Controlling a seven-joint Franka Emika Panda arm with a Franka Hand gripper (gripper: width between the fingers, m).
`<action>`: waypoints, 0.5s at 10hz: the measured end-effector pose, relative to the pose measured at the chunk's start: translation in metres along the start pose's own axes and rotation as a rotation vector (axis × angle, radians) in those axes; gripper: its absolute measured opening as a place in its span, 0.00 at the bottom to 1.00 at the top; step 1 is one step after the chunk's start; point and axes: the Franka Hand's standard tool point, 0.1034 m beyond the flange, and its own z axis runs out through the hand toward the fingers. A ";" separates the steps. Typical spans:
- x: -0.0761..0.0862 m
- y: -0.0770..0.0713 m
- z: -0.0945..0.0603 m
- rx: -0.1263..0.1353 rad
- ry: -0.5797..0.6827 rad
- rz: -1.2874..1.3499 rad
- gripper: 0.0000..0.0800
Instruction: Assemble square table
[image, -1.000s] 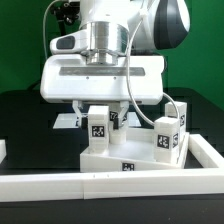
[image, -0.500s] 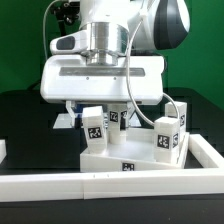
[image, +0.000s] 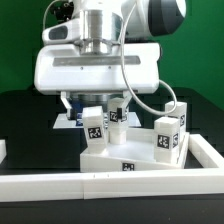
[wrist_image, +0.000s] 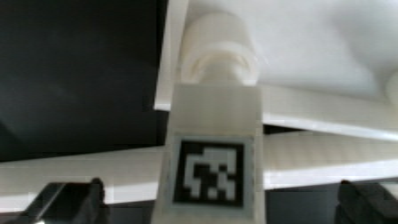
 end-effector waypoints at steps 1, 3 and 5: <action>0.002 -0.002 -0.002 0.012 -0.014 0.003 0.81; -0.001 -0.004 0.000 0.019 -0.033 0.007 0.81; -0.010 -0.010 0.007 0.075 -0.155 0.007 0.81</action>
Offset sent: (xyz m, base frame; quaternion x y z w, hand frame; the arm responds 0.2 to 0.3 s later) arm 0.0000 0.0000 0.0000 0.0000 0.0000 0.0000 1.0000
